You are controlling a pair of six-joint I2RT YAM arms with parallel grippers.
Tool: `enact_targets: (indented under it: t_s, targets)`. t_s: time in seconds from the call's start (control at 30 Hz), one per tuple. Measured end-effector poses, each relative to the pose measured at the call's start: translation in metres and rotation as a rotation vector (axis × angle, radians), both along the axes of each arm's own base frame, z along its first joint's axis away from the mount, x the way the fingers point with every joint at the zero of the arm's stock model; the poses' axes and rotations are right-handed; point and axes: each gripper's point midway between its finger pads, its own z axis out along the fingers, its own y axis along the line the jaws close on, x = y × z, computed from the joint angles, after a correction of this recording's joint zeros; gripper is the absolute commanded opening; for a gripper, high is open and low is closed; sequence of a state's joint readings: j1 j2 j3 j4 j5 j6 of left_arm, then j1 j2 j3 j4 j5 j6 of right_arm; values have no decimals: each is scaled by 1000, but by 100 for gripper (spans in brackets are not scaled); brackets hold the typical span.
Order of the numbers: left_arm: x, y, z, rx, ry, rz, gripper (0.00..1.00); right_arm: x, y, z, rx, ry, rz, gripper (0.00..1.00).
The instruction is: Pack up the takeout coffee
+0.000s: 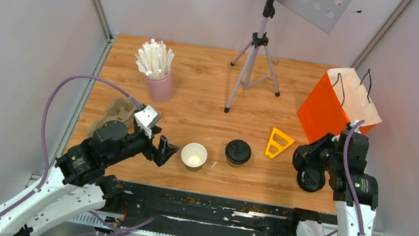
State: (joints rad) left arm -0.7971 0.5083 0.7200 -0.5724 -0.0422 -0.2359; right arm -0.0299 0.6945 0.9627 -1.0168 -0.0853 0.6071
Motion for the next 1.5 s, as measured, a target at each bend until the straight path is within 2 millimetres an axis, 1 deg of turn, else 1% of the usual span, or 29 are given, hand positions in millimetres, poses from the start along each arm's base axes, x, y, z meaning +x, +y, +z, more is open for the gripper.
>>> enact_targets:
  t_s: [0.1, 0.17, 0.23, 0.3, 0.37, 0.47, 0.6, 0.73, 0.83, 0.93, 1.0, 1.1, 1.23, 1.33, 1.5]
  targets:
    - [-9, -10, 6, -73, -41, -74, 100, -8, 29, 3, 95, 9, 117, 0]
    - [-16, -20, 4, -116, -69, -144, 100, -15, 49, 8, 157, 10, 196, 0]
    - [-21, -27, 2, -154, -97, -193, 100, -24, 67, 17, 211, 7, 264, 0]
    - [-24, -31, 1, -192, -134, -222, 100, -31, 85, 32, 264, -7, 338, 0]
    - [-25, -33, 7, -220, -172, -237, 100, -38, 103, 47, 306, -22, 413, 0]
    - [-24, -34, 22, -243, -237, -250, 100, -45, 130, 64, 351, -28, 524, 0]
    - [-19, -36, 32, -224, -280, -258, 100, -50, 163, 78, 414, -43, 612, 0]
    - [-13, -41, 35, -211, -304, -262, 100, -51, 193, 84, 485, -61, 664, 0]
    - [-11, -47, 41, -220, -330, -285, 100, -56, 223, 85, 500, -55, 722, 0]
    - [-12, -57, 47, -230, -359, -334, 100, -58, 254, 79, 503, -26, 772, 0]
    - [-14, -63, 48, -230, -378, -377, 100, -58, 269, 74, 504, -13, 787, 0]
    - [-18, -71, 47, -232, -408, -435, 100, -61, 285, 73, 517, -10, 806, 0]
    - [-25, -77, 44, -227, -449, -505, 100, -64, 298, 78, 543, -28, 829, 0]
    - [-28, -80, 44, -221, -473, -538, 100, -67, 304, 83, 558, -39, 841, 0]
    - [-25, -82, 40, -204, -488, -545, 100, -69, 311, 91, 574, -55, 855, 0]
